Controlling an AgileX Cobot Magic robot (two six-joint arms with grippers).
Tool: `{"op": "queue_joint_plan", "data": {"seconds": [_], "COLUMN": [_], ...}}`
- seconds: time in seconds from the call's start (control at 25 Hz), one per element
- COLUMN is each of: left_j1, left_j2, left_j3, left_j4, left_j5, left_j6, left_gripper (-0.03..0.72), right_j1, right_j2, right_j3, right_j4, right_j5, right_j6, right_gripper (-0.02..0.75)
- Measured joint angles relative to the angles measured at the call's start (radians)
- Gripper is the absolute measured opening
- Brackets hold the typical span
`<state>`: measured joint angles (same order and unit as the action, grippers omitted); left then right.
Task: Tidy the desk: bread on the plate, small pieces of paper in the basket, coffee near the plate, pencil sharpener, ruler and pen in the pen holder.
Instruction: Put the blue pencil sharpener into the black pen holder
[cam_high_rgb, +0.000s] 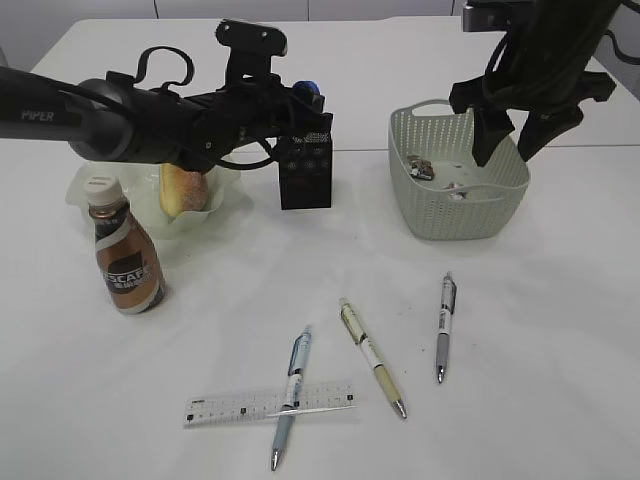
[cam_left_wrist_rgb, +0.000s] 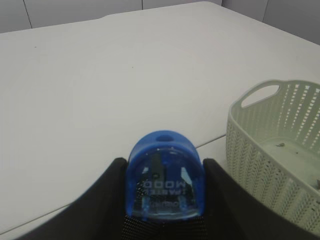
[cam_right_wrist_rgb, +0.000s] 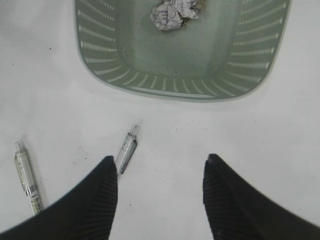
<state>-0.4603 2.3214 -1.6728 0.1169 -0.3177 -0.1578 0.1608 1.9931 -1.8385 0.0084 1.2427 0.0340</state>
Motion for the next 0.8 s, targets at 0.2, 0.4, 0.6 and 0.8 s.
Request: {"op": "queue_joint_plan", "data": {"seconds": [0.2,0.4,0.6,0.8], "left_j1": [0.0,0.0,0.0,0.0], "left_j2": [0.0,0.0,0.0,0.0], "left_j3": [0.0,0.0,0.0,0.0], "left_j4": [-0.013,-0.059,-0.066,-0.068], "left_j5": [0.0,0.0,0.0,0.0], "left_j6": [0.0,0.0,0.0,0.0], "left_gripper": [0.347,0.425,0.468,0.472], "right_j1": [0.0,0.0,0.0,0.0], "right_j2": [0.0,0.0,0.0,0.0], "right_j3": [0.0,0.0,0.0,0.0], "right_j4": [0.0,0.0,0.0,0.0], "right_j5": [0.0,0.0,0.0,0.0], "right_j6": [0.0,0.0,0.0,0.0], "right_gripper": [0.404,0.404,0.404,0.404]}}
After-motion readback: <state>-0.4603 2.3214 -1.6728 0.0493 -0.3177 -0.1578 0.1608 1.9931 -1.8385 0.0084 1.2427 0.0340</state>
